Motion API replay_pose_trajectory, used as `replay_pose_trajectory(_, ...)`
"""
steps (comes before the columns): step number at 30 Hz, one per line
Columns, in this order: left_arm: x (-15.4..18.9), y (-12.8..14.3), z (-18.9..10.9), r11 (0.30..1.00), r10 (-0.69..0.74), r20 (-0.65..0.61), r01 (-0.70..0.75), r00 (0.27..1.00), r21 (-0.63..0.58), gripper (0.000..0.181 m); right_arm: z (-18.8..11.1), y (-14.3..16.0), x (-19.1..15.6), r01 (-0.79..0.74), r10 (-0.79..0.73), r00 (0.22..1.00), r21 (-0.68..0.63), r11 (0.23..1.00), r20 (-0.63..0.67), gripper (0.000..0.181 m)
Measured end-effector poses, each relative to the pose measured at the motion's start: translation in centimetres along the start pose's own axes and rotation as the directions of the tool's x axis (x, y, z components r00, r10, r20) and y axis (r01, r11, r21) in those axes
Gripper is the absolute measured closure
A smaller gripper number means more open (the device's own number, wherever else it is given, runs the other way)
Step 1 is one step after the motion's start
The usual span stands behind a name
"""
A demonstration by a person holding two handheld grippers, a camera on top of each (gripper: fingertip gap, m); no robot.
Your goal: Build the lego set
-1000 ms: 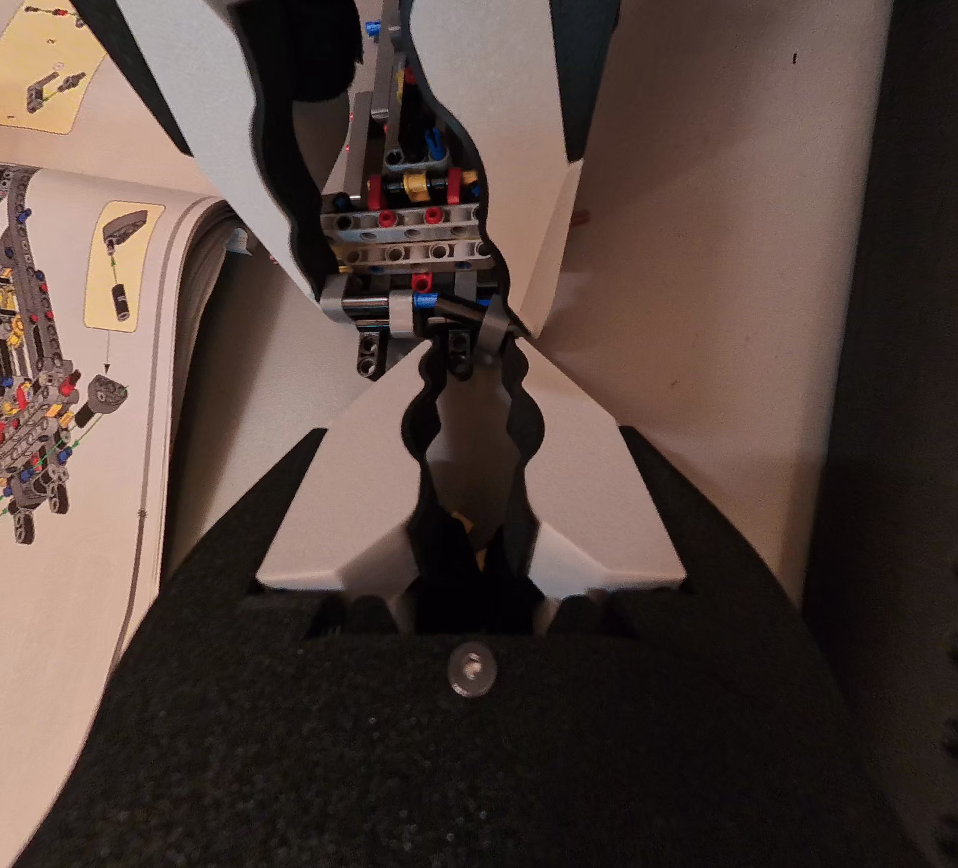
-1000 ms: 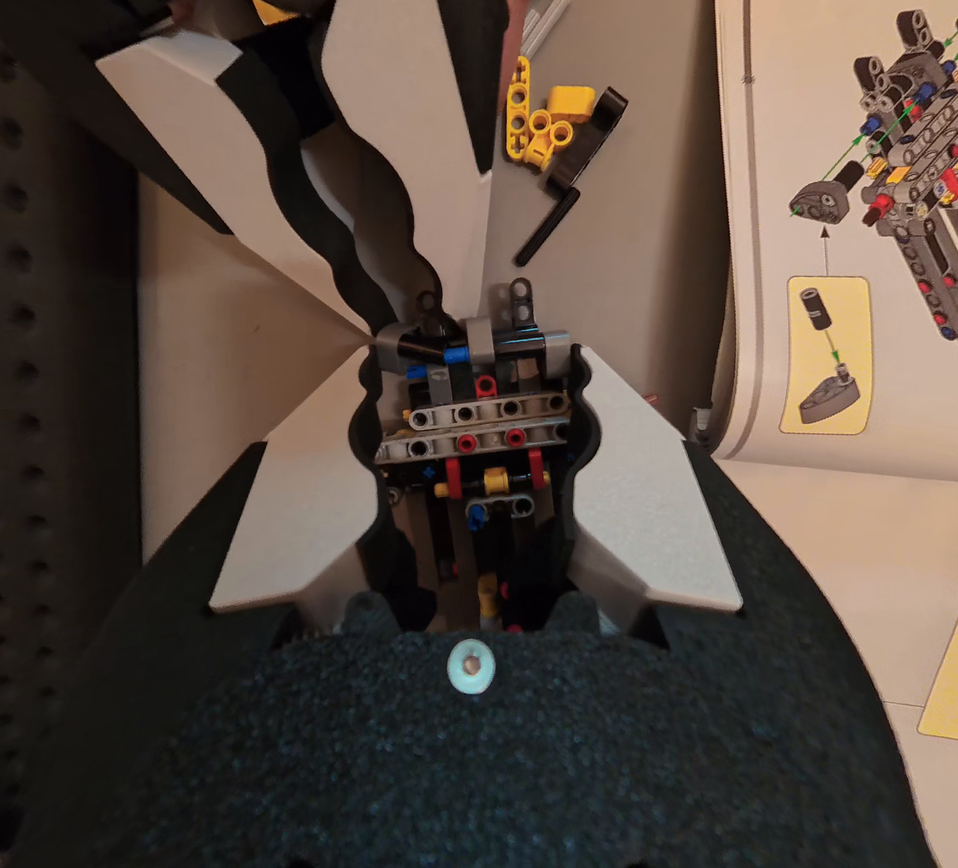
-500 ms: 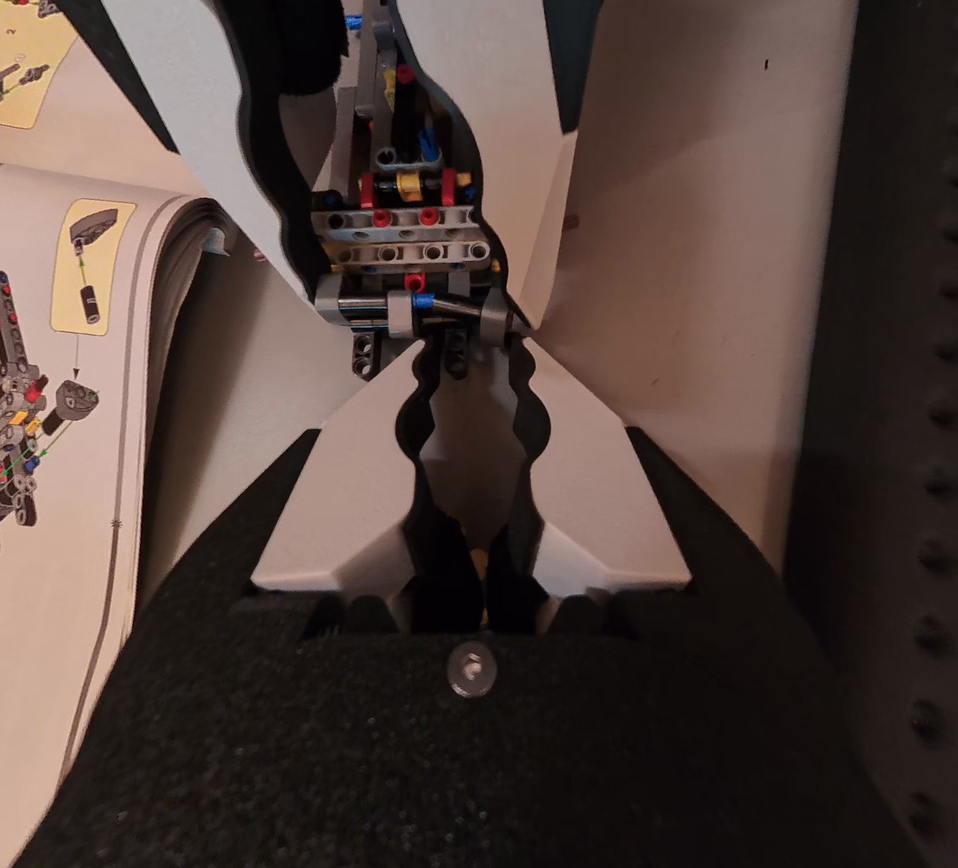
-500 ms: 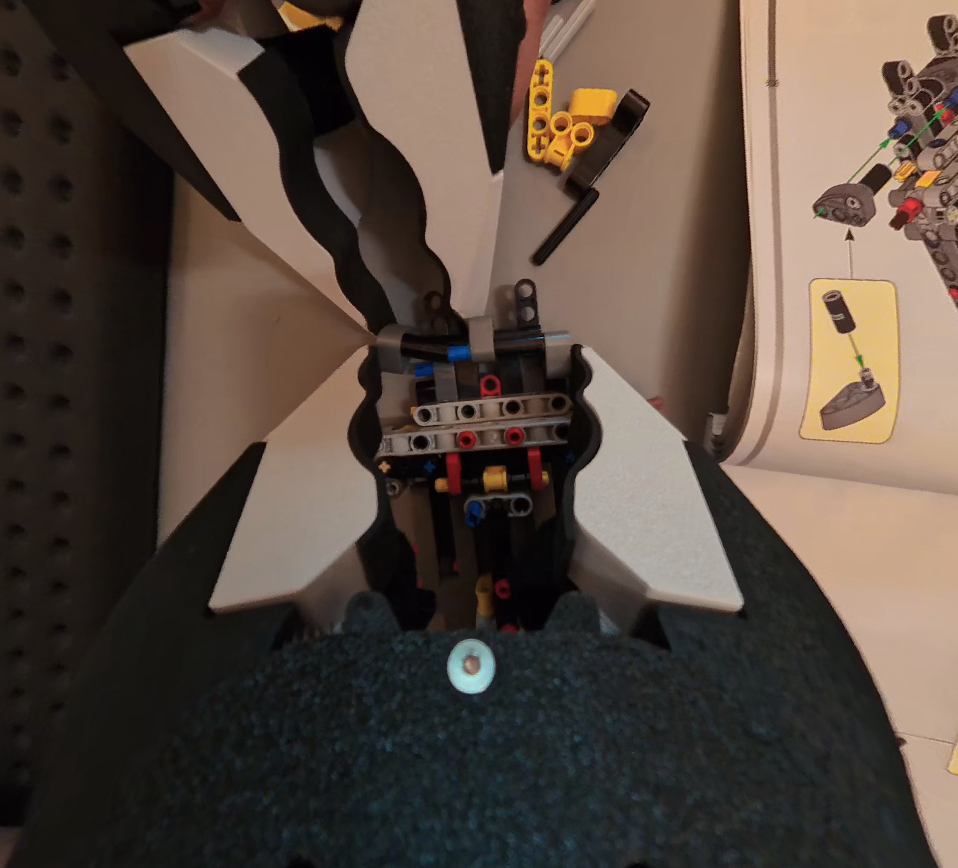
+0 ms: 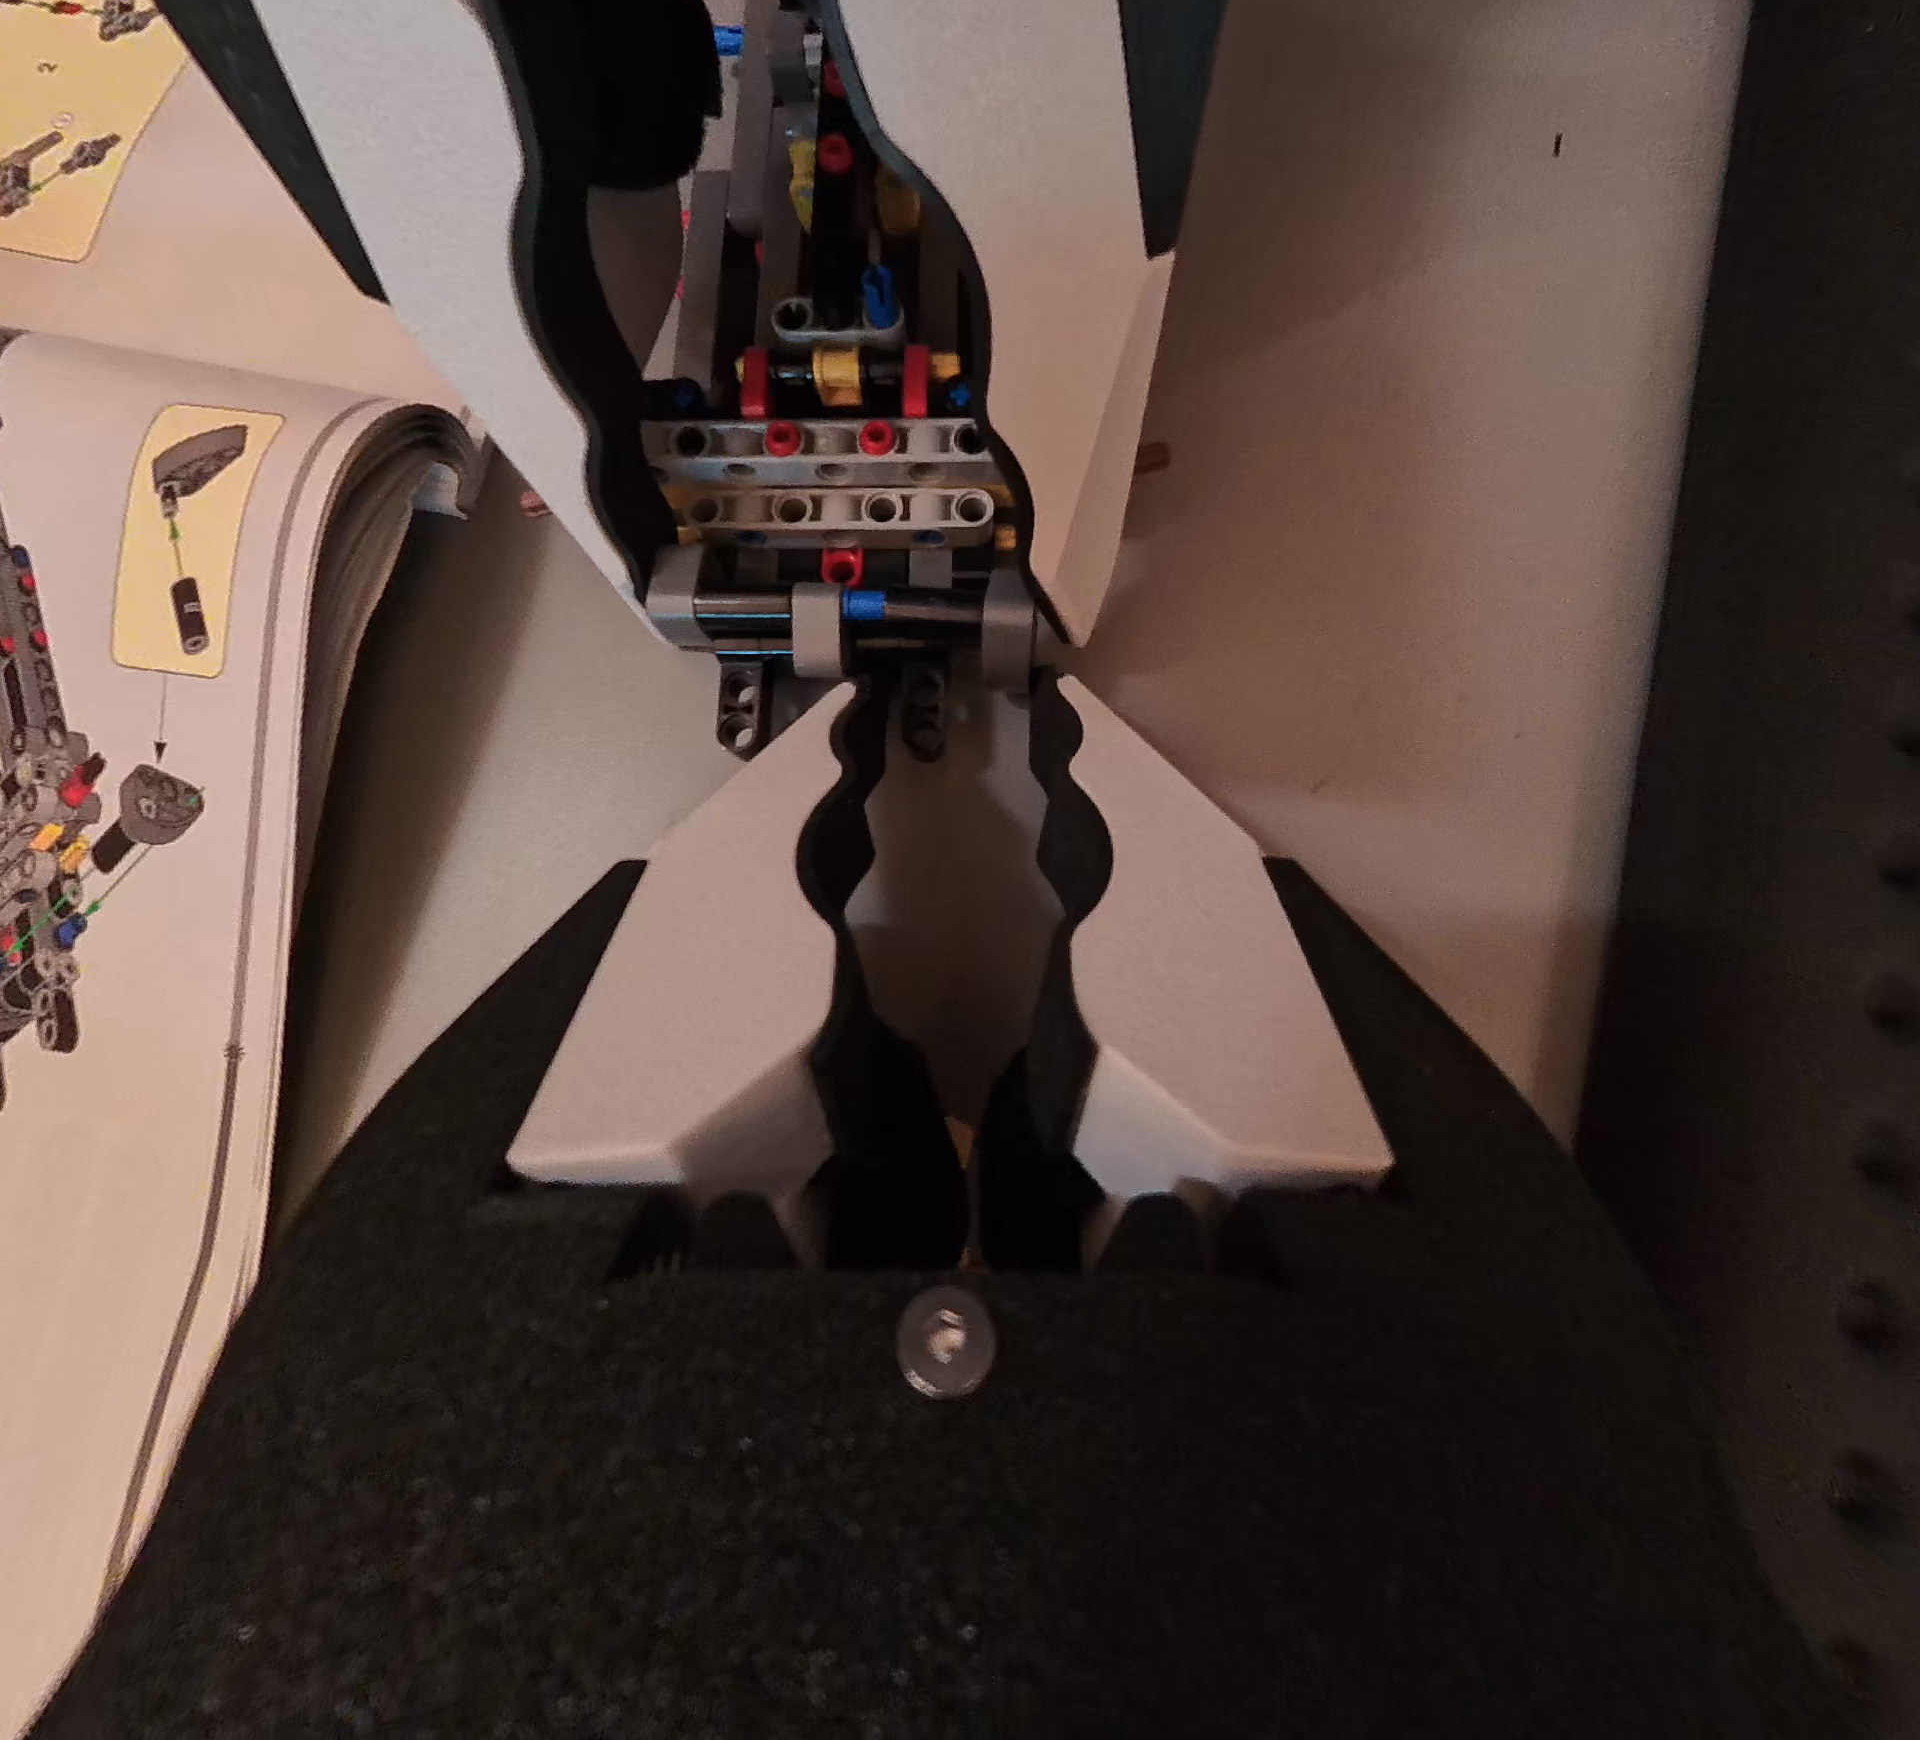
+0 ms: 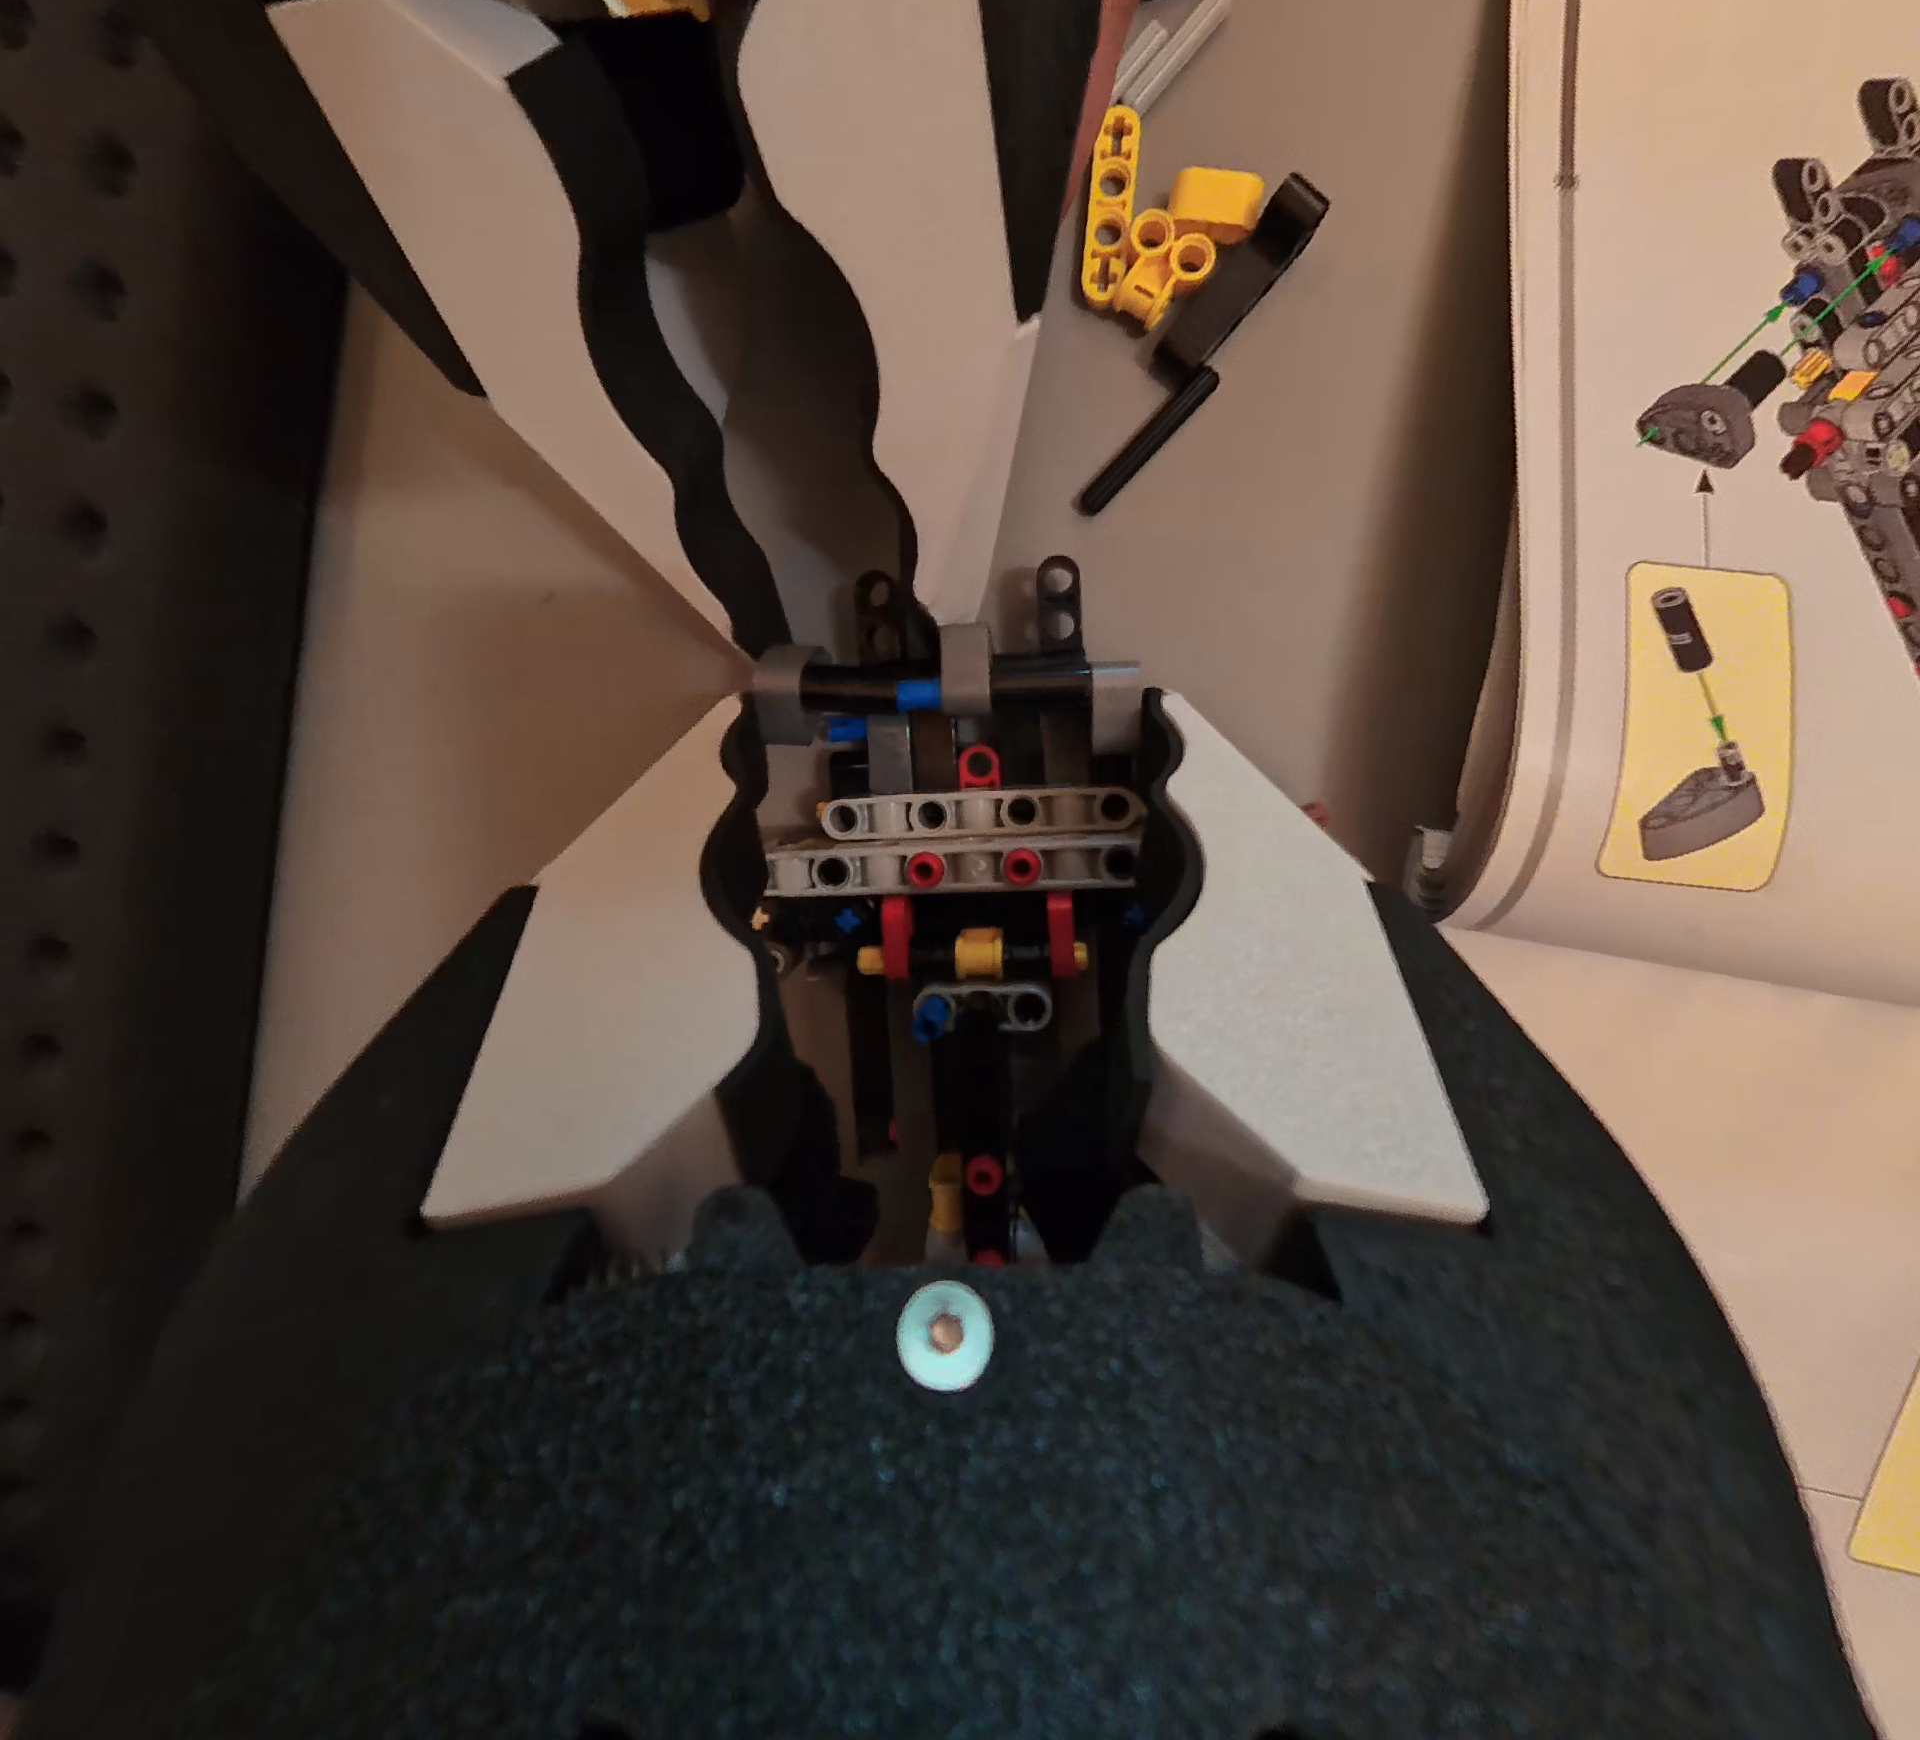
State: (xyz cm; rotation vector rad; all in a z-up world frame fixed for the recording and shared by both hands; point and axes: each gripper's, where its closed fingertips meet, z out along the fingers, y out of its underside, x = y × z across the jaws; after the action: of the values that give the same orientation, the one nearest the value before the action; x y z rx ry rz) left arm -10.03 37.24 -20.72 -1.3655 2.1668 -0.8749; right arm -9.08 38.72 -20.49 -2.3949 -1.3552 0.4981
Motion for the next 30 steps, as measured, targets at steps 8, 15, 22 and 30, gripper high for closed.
replay_pose_trajectory(8, 0.00, -0.06, 0.07, 1.000, -0.014, 0.007, 0.014, 1.000, 0.001, 0.155, -0.06, 0.15, -0.02, 0.018, -0.018, 1.000, 0.004, 1.000, 0.008, 0.111)
replay_pose_trajectory(15, -0.04, -0.09, 0.10, 1.000, -0.017, 0.009, 0.017, 1.000, 0.001, 0.155, -0.08, 0.22, 0.01, 0.020, -0.020, 1.000, 0.006, 1.000, 0.008, 0.111)
replay_pose_trajectory(22, -0.03, -0.18, 0.19, 1.000, -0.025, 0.007, 0.025, 1.000, 0.001, 0.158, -0.05, 0.44, 0.15, 0.059, -0.060, 0.998, -0.004, 0.998, -0.014, 0.112)
replay_pose_trajectory(30, -0.06, -0.23, 0.21, 1.000, -0.028, 0.002, 0.028, 1.000, 0.002, 0.160, -0.11, 0.38, 0.17, 0.040, -0.040, 0.999, 0.000, 0.999, 0.001, 0.112)
